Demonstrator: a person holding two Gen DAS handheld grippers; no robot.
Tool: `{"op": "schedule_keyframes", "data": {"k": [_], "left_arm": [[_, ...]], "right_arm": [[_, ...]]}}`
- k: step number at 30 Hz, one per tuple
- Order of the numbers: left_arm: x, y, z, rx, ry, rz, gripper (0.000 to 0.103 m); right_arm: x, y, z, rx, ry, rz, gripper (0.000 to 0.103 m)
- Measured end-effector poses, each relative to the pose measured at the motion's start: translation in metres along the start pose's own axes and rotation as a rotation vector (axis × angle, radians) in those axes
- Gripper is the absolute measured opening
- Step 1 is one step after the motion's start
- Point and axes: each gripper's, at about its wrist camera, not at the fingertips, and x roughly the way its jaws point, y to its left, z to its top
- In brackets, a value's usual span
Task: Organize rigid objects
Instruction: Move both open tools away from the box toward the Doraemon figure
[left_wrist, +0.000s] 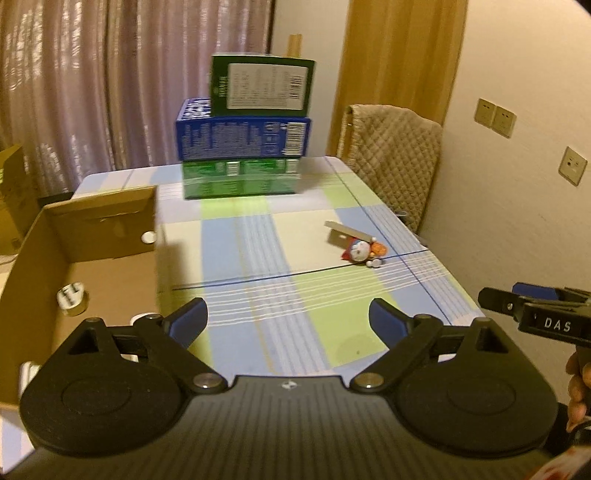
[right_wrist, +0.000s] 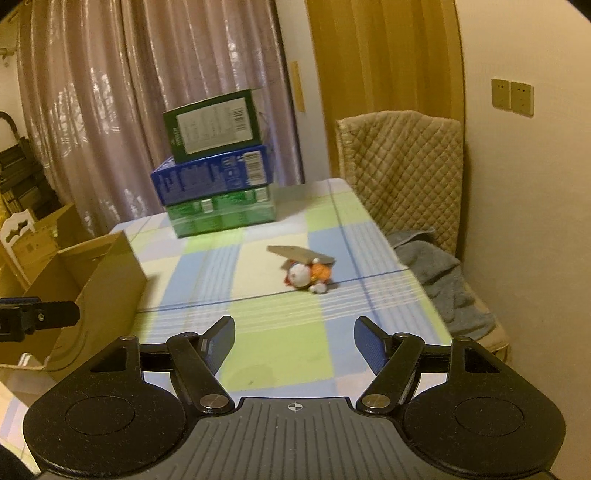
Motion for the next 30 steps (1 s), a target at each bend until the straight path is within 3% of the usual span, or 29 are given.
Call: {"op": "schedule_keyframes", "data": {"k": [13, 30], "left_arm": [[0.062, -0.034, 0.019, 0.059, 0.039, -0.049, 0.092], [0.136, -0.056, 0.023, 0.123, 0.084, -0.081, 0.092]], "right_arm": [[0.028, -0.044, 0.017, -0.013, 0.029, -0.048, 0.069], [0.088, -0.065, 0.023, -0.010, 0.052, -0.062, 0.069]]}}
